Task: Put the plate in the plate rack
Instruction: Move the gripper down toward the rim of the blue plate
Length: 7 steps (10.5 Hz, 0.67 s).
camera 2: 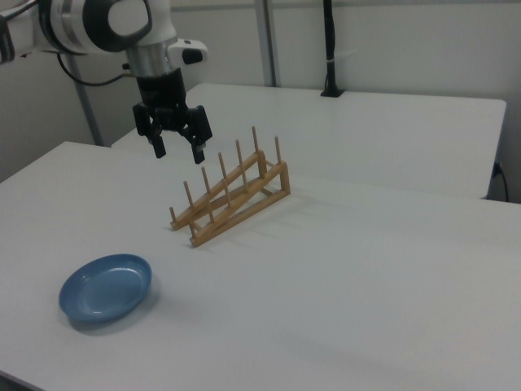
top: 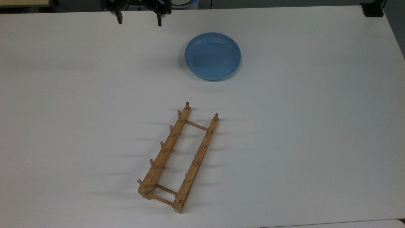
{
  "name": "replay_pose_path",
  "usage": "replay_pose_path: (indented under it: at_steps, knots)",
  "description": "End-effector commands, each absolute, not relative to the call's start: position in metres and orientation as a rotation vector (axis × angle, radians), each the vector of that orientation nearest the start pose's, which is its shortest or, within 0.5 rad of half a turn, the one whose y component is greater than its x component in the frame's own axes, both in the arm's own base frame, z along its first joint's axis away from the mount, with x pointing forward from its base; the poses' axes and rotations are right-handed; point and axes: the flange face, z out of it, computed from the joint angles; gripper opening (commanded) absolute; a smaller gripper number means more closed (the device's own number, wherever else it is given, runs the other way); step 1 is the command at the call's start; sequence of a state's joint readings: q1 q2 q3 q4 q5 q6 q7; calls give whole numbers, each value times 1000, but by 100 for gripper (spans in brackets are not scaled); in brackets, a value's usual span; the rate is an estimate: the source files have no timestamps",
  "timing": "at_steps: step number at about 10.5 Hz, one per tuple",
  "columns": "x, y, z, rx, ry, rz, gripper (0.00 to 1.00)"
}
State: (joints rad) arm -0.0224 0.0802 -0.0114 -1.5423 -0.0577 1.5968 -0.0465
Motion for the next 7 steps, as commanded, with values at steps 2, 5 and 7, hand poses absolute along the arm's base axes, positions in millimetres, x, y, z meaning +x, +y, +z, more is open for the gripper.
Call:
replay_pose_path:
  at_steps: [2,5,7]
  knots:
    - [586,37,519,-3197,-304,75,100]
    - [578,70,444,-3168,-638,203,97]
    - [574,81,396,-3113,-862,359,81]
